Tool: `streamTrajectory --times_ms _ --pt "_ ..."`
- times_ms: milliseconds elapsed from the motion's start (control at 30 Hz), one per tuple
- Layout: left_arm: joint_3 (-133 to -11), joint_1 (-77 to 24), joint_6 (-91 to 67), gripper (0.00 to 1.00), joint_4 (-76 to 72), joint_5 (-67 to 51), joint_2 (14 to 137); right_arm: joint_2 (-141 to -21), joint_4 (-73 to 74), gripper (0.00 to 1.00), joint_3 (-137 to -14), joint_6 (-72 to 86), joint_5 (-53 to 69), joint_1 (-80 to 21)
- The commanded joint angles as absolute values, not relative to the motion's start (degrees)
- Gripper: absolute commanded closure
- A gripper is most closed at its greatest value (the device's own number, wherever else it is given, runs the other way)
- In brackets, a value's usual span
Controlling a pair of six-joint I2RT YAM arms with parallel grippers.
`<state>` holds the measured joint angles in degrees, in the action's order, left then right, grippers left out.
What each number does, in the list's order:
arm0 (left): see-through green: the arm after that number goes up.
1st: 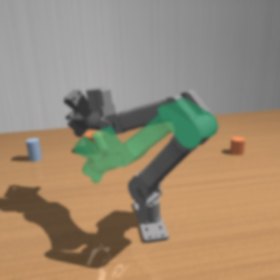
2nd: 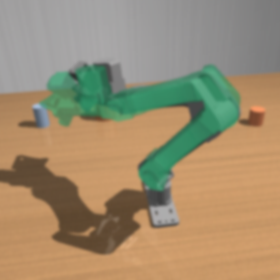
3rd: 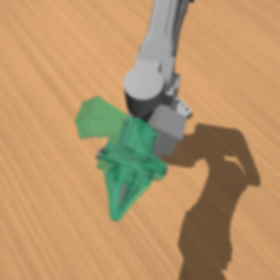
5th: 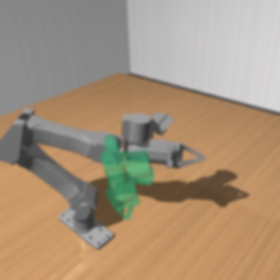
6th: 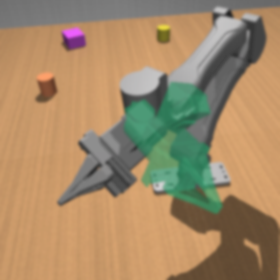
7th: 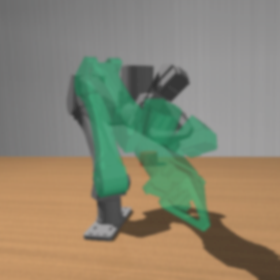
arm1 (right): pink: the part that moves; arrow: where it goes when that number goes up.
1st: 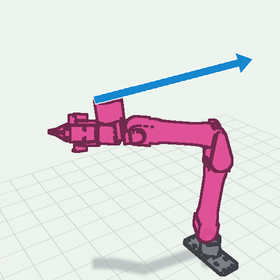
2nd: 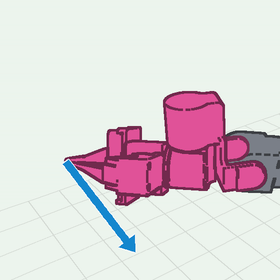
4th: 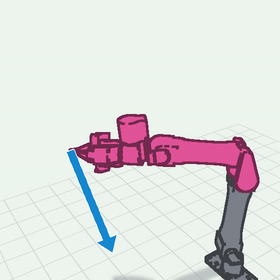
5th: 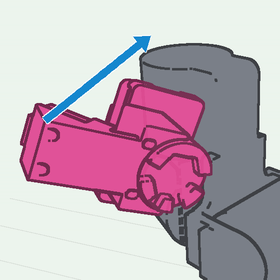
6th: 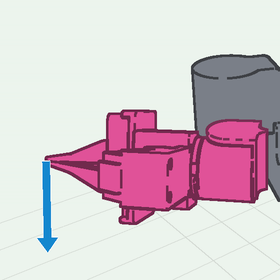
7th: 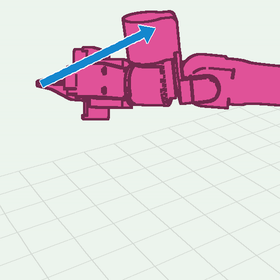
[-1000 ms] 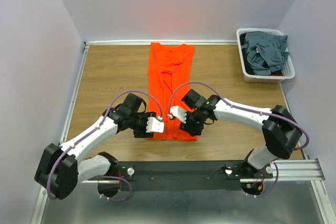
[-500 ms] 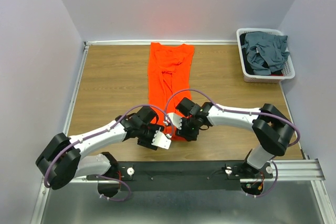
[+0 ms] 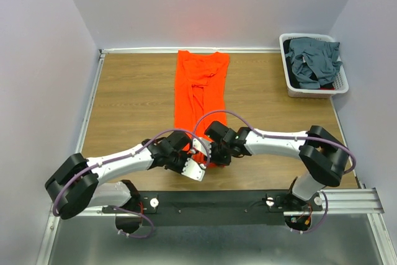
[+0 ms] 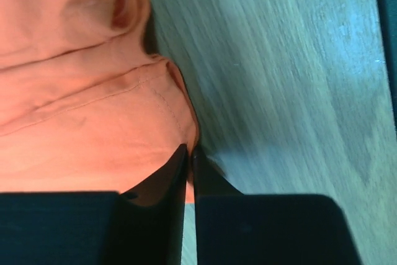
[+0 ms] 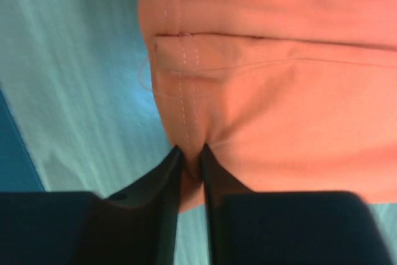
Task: Fold and stack the t-shirts
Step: Fold the tshirt
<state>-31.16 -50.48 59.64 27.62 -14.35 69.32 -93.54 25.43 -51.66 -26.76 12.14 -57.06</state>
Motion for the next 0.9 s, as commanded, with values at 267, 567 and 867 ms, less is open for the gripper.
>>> streamTrajectory --times_ms 267,567,867 --pt "-34.45 -51.15 60.64 1.0 36.29 -13.0 60.65 -85.98 33.13 0.99 -47.2 -25.14 14.41 -60.47" --pt "-39.63 -51.15 61.62 1.0 44.12 -17.14 53.17 -81.47 38.85 0.99 -50.53 -26.54 15.12 -60.29" --pt "-45.97 -45.27 59.67 1.0 40.18 -19.6 55.28 -84.63 43.94 1.0 -61.25 -33.13 17.4 -48.0"
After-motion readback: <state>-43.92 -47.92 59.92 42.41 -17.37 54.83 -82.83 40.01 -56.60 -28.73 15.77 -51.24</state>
